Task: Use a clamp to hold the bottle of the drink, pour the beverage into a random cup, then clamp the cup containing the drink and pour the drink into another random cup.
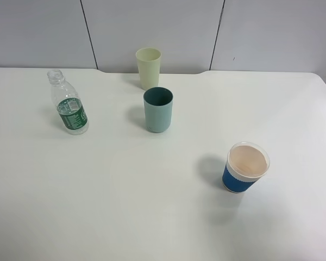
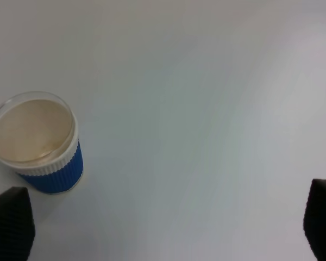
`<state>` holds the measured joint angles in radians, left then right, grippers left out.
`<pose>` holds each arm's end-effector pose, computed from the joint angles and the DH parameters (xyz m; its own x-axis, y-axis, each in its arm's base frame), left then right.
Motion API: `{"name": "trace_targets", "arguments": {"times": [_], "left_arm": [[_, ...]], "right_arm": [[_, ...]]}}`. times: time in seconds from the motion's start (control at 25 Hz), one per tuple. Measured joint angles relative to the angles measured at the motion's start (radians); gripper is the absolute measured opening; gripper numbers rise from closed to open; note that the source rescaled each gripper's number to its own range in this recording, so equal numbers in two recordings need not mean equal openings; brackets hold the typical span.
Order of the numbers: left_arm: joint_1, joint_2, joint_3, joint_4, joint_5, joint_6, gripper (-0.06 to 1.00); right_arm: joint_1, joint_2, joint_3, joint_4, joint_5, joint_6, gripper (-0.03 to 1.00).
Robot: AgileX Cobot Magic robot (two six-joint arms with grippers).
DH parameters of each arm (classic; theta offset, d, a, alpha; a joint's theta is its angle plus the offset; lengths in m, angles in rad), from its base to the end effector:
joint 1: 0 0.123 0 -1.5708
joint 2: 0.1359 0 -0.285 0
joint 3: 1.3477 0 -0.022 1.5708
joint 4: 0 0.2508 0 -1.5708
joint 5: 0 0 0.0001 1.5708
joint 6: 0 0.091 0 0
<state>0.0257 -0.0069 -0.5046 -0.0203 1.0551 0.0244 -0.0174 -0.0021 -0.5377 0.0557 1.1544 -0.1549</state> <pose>-0.0062 -0.0018 0.2790 -0.4406 0.0031 -0.8977 -0.0035 1.0000 0.0051 -0.0137 0.0049 0.2802 -0.4948 -0.1232 -0.8602 -0.0927 0.9917 -0.0887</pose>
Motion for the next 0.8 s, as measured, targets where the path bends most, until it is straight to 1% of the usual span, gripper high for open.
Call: {"name": "trace_targets", "arguments": {"times": [0.08,0.16,0.24,0.8], "left_arm": [[0.0,0.0,0.0,0.0,0.0,0.0,1.0],[0.0,0.0,0.0,0.0,0.0,0.0,1.0],[0.0,0.0,0.0,0.0,0.0,0.0,1.0],[0.0,0.0,0.0,0.0,-0.001,0.0,1.0]], "right_arm": [[0.0,0.0,0.001,0.002,-0.014,0.0,1.0],[0.0,0.0,0.022,0.015,-0.062,0.0,1.0],[0.0,0.0,0.033,0.02,-0.076,0.0,1.0],[0.0,0.0,0.035,0.021,-0.083,0.01,1.0]]}}
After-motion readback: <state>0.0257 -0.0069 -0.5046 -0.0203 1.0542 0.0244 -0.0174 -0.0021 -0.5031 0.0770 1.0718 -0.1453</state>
